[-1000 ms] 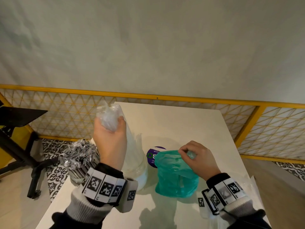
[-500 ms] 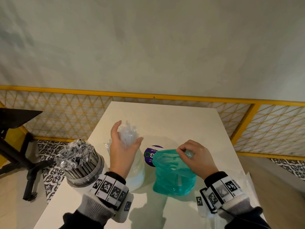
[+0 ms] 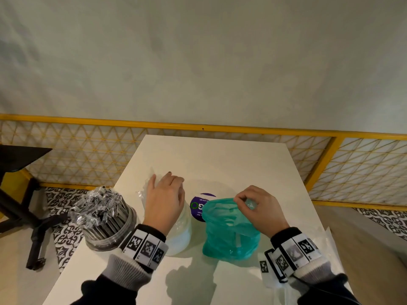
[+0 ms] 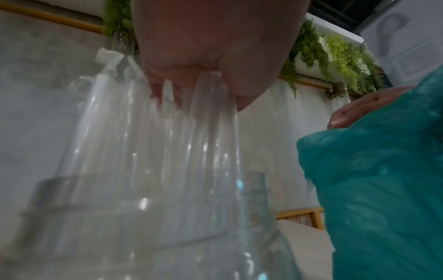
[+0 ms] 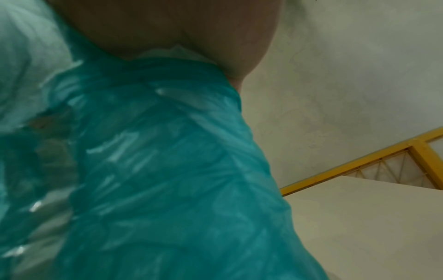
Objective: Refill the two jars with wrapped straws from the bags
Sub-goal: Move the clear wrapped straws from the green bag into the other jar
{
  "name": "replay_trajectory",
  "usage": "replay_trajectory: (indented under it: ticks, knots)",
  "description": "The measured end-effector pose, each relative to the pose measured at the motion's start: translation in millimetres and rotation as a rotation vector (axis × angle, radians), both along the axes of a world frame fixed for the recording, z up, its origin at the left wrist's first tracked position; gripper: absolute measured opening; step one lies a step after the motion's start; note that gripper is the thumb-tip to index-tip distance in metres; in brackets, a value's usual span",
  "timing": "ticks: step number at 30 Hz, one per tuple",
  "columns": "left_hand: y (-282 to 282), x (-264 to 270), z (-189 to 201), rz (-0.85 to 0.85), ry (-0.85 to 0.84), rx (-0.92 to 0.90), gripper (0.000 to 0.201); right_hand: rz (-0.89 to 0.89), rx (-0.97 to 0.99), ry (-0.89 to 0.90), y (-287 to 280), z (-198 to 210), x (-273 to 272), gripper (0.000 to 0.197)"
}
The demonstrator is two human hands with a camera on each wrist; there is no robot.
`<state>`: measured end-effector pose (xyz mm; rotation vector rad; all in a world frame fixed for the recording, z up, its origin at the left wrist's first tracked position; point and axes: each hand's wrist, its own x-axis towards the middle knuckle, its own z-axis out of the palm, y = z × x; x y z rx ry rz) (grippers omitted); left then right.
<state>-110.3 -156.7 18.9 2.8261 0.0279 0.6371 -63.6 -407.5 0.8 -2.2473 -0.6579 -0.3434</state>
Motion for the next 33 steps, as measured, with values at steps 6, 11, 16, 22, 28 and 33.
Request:
replay_trajectory:
  ticks: [6, 11, 16, 22, 28, 33]
  knots:
    - [-14, -6, 6, -0.074, -0.135, 0.043, 0.042, -0.026, 0.047, 0.033, -5, -1, 0, 0.032]
    - [-75, -9, 13, -0.477, 0.249, -0.423, 0.035, -0.049, 0.113, 0.032, -5, -2, 0, 0.039]
    - [-110, 5, -7, -0.508, 0.602, -0.728, 0.055, -0.054, 0.176, 0.082, 0, -1, -5, 0.039]
    - [-115, 16, -22, -0.506, 0.574, -0.949, 0.055, -0.006, 0.197, 0.050, 3, -5, -10, 0.035]
    - [-110, 16, -18, -0.544, 0.524, -0.846, 0.033, 0.025, 0.176, 0.017, -6, -5, -11, 0.029]
    - [-107, 12, -6, -0.531, 0.513, -0.810, 0.015, 0.022, 0.191, -0.011, -5, -7, -6, 0.038]
